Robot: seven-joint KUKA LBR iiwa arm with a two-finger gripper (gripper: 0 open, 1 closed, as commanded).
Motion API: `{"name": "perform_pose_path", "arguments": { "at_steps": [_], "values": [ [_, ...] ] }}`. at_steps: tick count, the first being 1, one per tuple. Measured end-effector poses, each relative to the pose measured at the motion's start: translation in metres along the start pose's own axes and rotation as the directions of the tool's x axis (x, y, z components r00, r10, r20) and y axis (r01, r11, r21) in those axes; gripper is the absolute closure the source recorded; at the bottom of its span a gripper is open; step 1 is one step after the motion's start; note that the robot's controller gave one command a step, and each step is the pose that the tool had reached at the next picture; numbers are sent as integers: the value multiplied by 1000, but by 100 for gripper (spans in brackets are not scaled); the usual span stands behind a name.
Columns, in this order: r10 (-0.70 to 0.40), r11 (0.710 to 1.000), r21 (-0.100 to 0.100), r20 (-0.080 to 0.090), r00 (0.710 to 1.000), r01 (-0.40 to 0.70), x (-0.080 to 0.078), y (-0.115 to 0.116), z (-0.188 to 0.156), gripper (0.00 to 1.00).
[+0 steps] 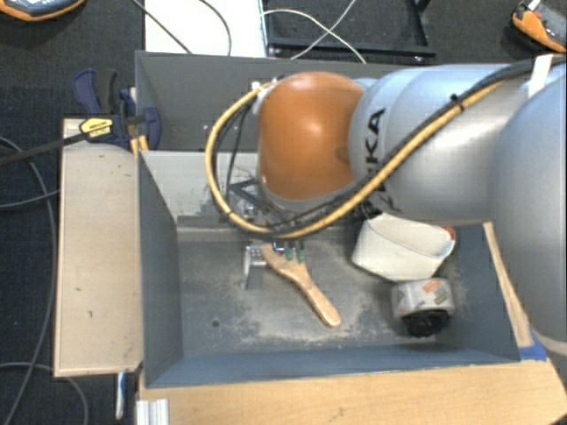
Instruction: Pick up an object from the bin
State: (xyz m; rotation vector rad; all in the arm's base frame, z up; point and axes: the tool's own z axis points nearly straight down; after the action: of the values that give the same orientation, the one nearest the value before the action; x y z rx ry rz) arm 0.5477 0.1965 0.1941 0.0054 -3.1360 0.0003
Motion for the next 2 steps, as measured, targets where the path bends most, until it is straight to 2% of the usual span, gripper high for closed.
{"name": "perform_pose_path", "arguments": {
  "at_steps": [1, 2],
  "values": [
    [6, 1000, -2, 8, 1000, -6, -2, -1, -5, 0],
    [169, 986, -3, 6, 986, -169, -31, -70, 93, 0]
  ]
}}
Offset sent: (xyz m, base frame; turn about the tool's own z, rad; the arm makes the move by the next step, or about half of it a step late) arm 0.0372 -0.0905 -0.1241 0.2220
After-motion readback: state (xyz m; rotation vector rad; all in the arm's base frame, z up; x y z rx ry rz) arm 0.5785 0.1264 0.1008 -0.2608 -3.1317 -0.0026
